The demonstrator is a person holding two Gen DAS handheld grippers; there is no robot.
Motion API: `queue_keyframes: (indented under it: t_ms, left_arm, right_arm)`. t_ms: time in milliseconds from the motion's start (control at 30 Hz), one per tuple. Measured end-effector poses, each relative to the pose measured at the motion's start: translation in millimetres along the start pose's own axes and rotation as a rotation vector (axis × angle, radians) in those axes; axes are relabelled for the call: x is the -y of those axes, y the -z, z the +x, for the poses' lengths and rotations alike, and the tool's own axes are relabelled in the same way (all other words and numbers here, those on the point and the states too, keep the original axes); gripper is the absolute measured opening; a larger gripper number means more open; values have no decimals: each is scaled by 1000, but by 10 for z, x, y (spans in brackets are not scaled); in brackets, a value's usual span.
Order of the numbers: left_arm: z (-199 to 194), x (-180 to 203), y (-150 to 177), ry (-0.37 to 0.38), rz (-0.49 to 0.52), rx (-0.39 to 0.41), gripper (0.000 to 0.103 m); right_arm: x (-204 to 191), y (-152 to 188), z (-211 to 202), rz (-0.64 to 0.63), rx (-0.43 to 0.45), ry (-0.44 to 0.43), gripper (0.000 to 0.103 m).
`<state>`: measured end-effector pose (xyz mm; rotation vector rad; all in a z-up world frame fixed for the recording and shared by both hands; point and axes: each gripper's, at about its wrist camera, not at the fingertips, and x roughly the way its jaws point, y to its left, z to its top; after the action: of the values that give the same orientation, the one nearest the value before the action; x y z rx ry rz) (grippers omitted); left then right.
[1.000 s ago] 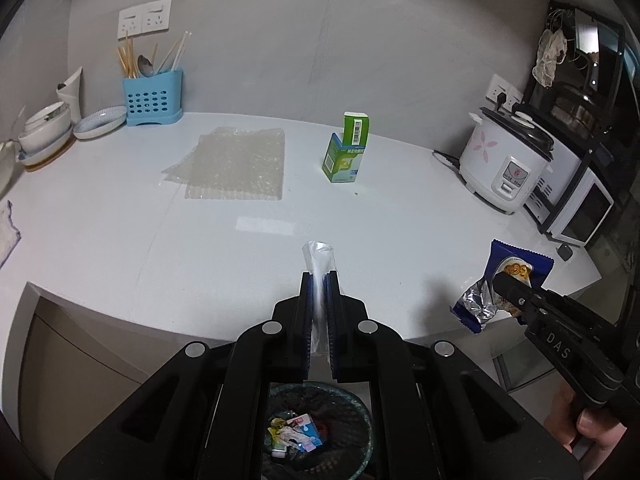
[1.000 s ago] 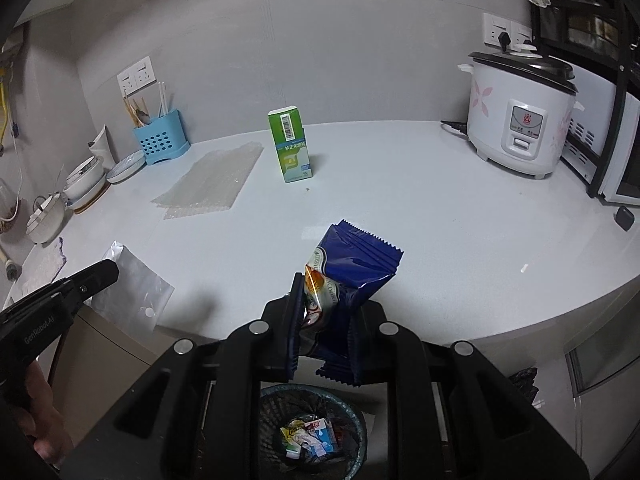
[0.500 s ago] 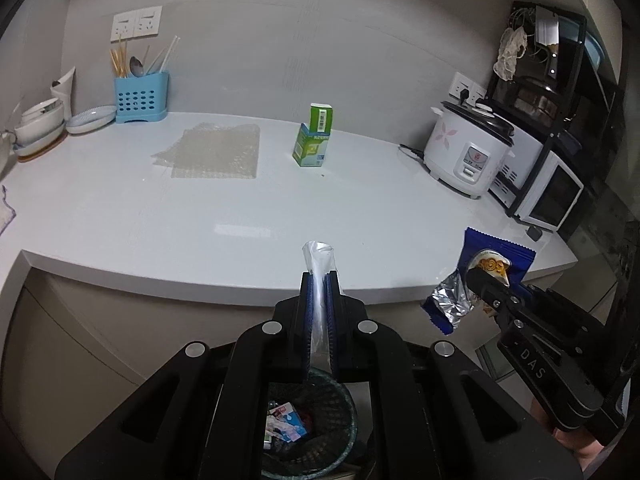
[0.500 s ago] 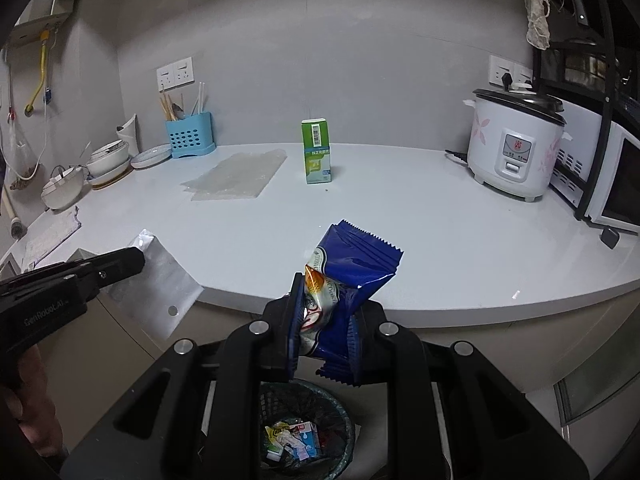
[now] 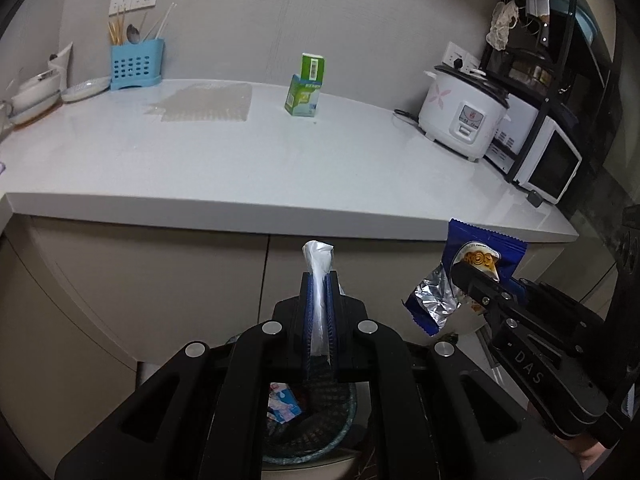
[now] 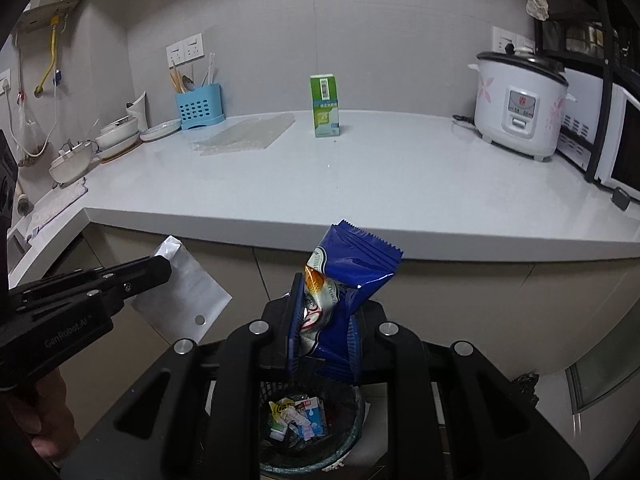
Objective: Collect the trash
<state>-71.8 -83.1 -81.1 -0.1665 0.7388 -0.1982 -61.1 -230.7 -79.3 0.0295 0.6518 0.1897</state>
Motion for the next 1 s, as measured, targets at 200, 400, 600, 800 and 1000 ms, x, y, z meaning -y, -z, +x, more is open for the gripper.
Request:
queue_keyframes:
  t_ms: [200,400,600,800,1000]
  left_arm:
    - [270,-73,323,-7,6,-43,6]
    - [548,-285,604,-25,-25,-89,6]
    - [814,-441,861,-50,-19,-102,6]
    - [1153,-675,1115,-72,-54,-130,6]
    - [1419,-822,1377,-73,-68,-197,6]
  right_arm:
    - [-32,324,297,-12,-61,-21,18]
    - [-84,614,551,-26,-114,-26,18]
    - [-95,889,848,-18,-167,-25,18]
    - [-109,1142,1259,-24,-241,-18,18]
    - [-155,1411,1638,-25,-330,-40,18]
